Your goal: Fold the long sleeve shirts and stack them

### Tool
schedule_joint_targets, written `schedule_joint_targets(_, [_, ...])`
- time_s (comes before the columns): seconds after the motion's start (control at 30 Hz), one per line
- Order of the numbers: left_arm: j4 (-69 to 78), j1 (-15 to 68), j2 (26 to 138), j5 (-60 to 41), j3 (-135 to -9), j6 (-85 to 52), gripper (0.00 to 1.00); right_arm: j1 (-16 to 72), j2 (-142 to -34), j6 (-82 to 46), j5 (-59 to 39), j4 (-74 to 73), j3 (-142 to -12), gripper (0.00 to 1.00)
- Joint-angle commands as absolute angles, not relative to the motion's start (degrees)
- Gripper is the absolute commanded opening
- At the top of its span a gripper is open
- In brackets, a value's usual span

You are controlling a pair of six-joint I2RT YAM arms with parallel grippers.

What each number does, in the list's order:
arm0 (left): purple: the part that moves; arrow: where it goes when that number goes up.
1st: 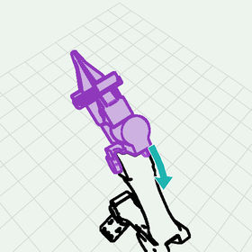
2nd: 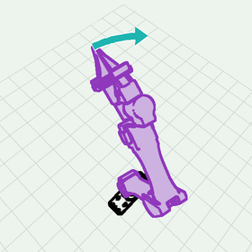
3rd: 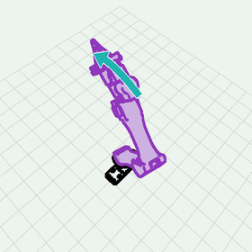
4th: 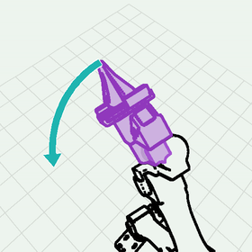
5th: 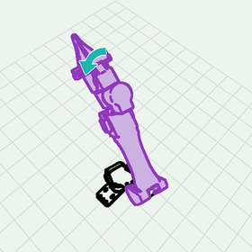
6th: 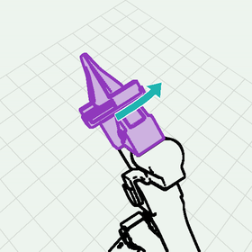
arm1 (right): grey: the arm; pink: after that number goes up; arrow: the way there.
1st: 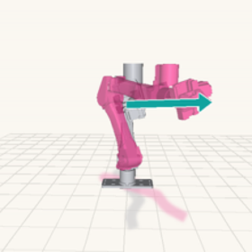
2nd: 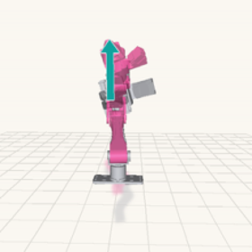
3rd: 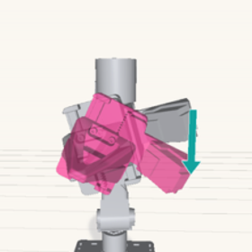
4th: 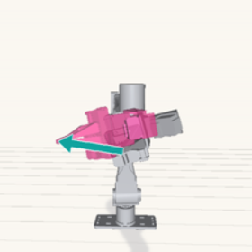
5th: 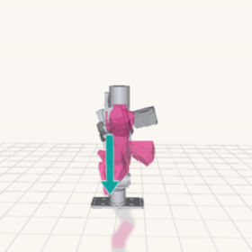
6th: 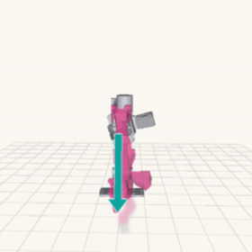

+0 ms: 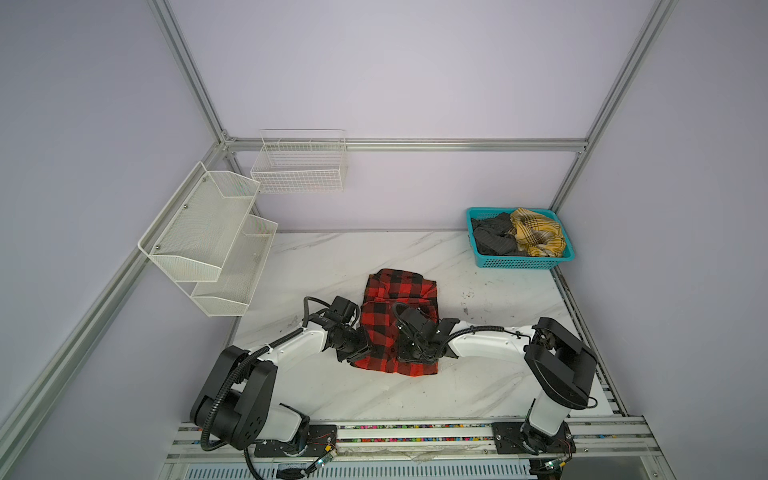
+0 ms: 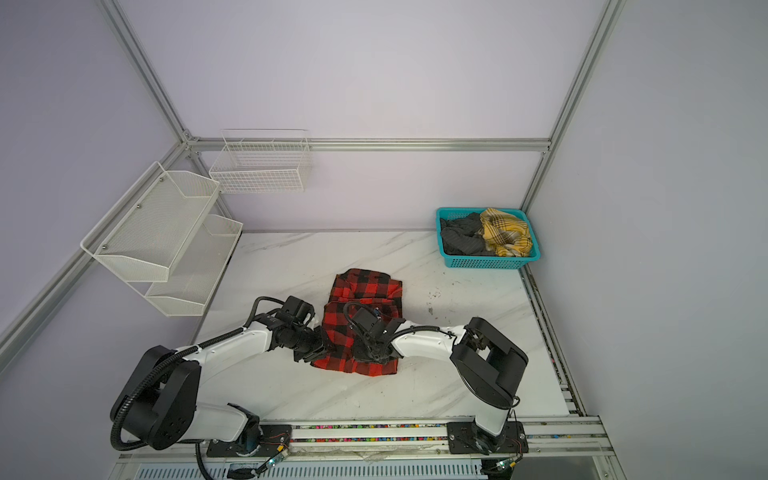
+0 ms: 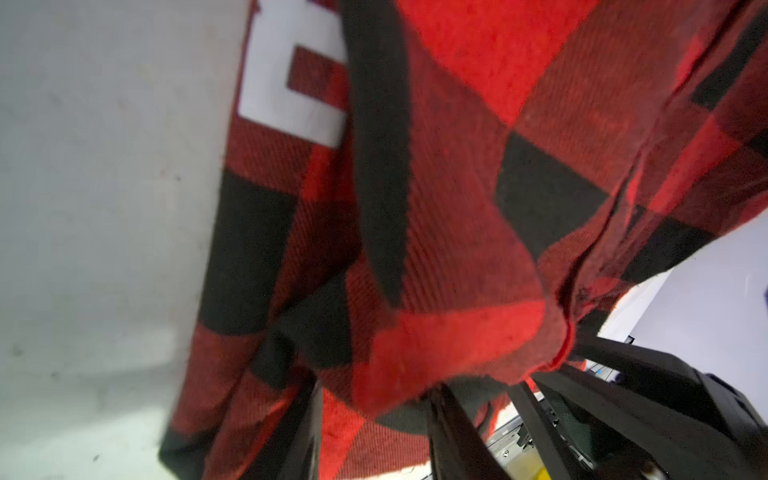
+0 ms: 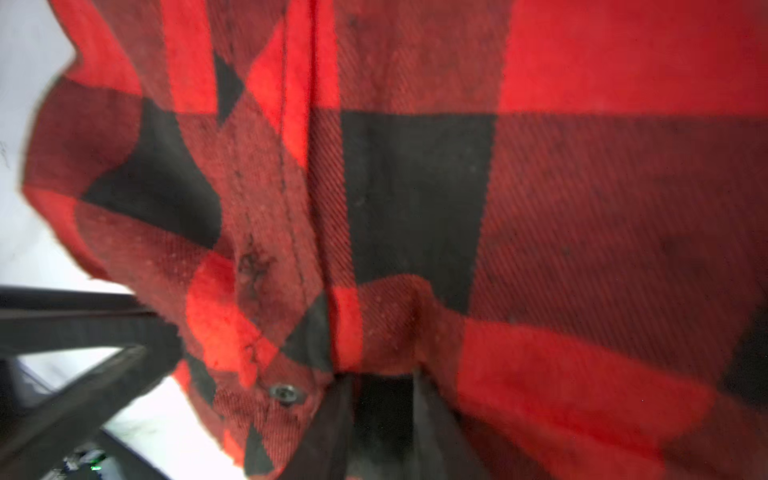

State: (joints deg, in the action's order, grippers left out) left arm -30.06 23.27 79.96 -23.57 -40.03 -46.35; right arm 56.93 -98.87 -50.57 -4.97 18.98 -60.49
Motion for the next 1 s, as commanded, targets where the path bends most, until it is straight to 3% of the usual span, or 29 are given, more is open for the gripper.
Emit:
schedule_joint_targets(0.0, [-34.14, 22.73, 75.68, -22.13, -38.45, -44.88, 0.41, 57.26, -92.44, -51.09, -1.09, 28.2, -66.06, 0.52])
schedule_joint_targets(0.07, [-37.51, 22.12, 73.33, -19.9, -38.59, -44.06, 0.42, 57.22, -88.38, -53.53, 1.02, 30.69, -66.73, 0.61])
schedule_joint_targets(0.13, [-39.24, 21.2, 71.17, -18.59, -37.8, -43.57, 0.42, 56.52, -84.32, -54.54, 0.89, 31.11, -64.73, 0.62])
schedule_joint_targets(0.33, [-43.61, 18.72, 67.56, -21.76, -37.63, -43.81, 0.41, 56.01, -79.73, -56.16, -0.35, 35.04, -57.82, 0.47])
schedule_joint_targets(0.5, [-52.97, 17.1, 61.62, -18.17, -42.22, -41.81, 0.64, 55.86, -74.1, -59.84, -0.89, 35.15, -51.43, 0.52])
schedule_joint_targets(0.6, [-51.84, 16.79, 61.25, -20.68, -41.37, -41.58, 0.72, 55.82, -75.06, -59.77, -1.74, 34.68, -49.27, 0.56])
schedule_joint_targets(0.77, [-52.14, 15.67, 66.18, -19.87, -41.98, -42.1, 0.71, 55.52, -75.52, -61.75, -2.15, 30.86, -44.85, 0.59])
schedule_joint_targets(0.97, [-42.66, 13.25, 66.93, -24.12, -35.43, -45.22, 0.68, 53.91, -76.2, -63.59, -6.08, 20.4, -38.54, 0.59])
